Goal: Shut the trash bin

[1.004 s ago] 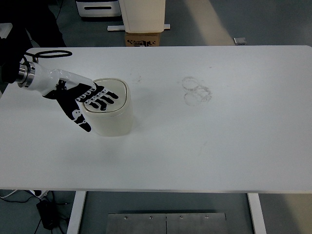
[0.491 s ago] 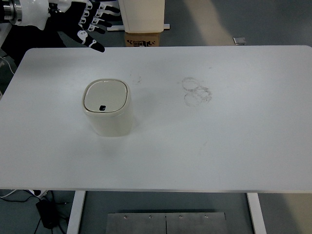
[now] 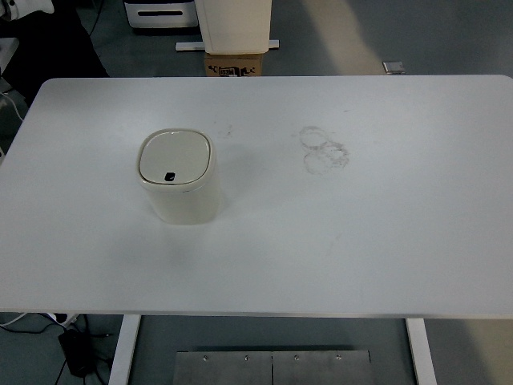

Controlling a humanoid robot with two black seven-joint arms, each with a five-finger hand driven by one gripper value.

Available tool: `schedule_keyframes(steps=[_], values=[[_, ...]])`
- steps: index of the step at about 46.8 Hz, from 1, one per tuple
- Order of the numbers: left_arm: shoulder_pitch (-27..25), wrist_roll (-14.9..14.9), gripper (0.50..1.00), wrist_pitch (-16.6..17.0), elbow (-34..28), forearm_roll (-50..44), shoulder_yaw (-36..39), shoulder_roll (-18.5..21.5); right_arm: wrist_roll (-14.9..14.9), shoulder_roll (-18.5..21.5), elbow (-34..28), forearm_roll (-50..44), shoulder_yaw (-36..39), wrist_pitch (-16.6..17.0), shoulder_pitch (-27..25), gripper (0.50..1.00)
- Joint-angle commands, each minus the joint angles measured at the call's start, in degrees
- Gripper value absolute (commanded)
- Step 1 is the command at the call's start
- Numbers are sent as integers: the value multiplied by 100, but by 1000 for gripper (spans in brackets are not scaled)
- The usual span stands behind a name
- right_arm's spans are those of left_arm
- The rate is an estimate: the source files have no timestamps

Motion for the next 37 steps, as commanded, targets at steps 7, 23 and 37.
schedule_keyframes(steps=[7,23,37], values=[[630,-202,1000,150,443,-391,-345,-453,-2,0,-1,-1,-1,0,-1,991],[1360,-536,1000,-17,1594,-514,-1276,-1103,-2,0,-1,-19,8,0,69,991],[2010,-588,1000,-79,2104,-777,-1838,-1727,15,0,-1,-19,-1,0,104,991]])
